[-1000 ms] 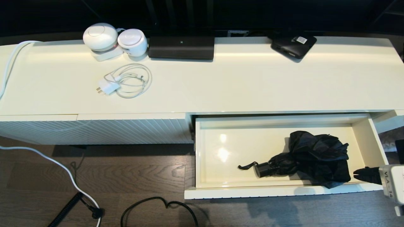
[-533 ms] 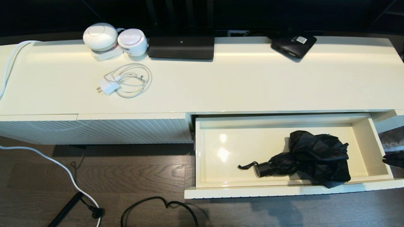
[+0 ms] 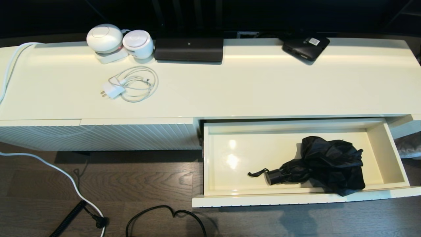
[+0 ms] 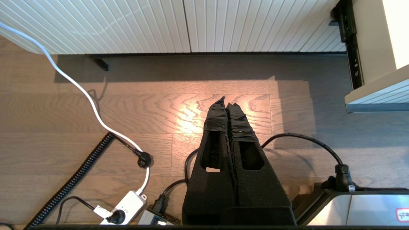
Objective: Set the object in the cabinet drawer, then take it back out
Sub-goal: Take the umbrella out of the drawer and put it on the table
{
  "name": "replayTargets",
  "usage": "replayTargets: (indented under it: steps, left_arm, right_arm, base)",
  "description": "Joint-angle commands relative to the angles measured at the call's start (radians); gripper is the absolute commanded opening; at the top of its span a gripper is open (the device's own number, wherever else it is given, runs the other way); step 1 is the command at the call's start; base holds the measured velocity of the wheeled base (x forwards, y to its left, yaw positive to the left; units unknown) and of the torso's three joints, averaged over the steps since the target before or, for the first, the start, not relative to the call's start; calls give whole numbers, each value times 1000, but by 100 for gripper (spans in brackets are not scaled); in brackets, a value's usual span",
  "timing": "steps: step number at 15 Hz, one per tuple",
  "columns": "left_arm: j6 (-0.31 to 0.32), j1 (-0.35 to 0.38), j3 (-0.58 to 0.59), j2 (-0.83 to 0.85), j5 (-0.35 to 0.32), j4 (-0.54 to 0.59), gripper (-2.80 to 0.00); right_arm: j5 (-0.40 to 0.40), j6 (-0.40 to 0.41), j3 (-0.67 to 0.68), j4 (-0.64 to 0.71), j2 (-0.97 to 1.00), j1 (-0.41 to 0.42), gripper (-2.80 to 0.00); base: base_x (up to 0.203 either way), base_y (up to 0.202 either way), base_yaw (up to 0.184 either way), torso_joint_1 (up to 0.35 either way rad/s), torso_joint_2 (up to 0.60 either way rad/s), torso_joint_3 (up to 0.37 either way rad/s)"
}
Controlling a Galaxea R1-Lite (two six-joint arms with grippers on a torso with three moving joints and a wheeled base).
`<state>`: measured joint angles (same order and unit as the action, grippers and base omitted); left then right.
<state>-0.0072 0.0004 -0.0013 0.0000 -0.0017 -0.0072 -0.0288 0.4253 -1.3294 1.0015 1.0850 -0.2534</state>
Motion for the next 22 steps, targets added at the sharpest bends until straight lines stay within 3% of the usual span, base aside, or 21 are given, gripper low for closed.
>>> replayTargets:
  steps: [1, 5, 6, 9, 11, 13, 14, 17, 22]
  left_arm:
    - [0, 1, 0, 0, 0, 0, -280]
    - [0, 1, 0, 0, 0, 0, -280]
    - [0, 1, 1, 0, 0, 0, -280]
    - [0, 1, 1, 0, 0, 0, -280]
    - [0, 0, 0, 0, 0, 0, -280]
    - [0, 1, 0, 0, 0, 0, -280]
    - [0, 1, 1, 0, 0, 0, -280]
    - [0, 0, 0, 0, 0, 0, -280]
    - [0, 0, 1, 0, 0, 0, -280]
  right_arm:
    - [2, -196, -60, 9, 41, -5, -280]
    - [1, -510, -93, 18, 84, -26, -280]
    - [1, -554, -82, 21, 97, -28, -280]
    - [2, -790, -56, 36, 125, -112, -280]
    - [7, -1040, -52, 37, 153, -208, -280]
    - [23, -1220, -32, 30, 196, -253, -280]
    - [28, -1263, -17, 22, 213, -257, 0]
    - [58, -1430, -4, -14, 292, -225, 0]
    - [21, -1512, 8, -49, 336, -112, 0]
  base:
    - [0, 0, 0, 0, 0, 0]
    - [0, 0, 0, 0, 0, 0]
    - [0, 0, 0, 0, 0, 0]
    - [0, 0, 0, 0, 0, 0]
    - [0, 0, 0, 0, 0, 0]
    - [0, 0, 0, 0, 0, 0]
    - [0, 0, 0, 0, 0, 0]
    - [0, 0, 0, 0, 0, 0]
    - [0, 0, 0, 0, 0, 0]
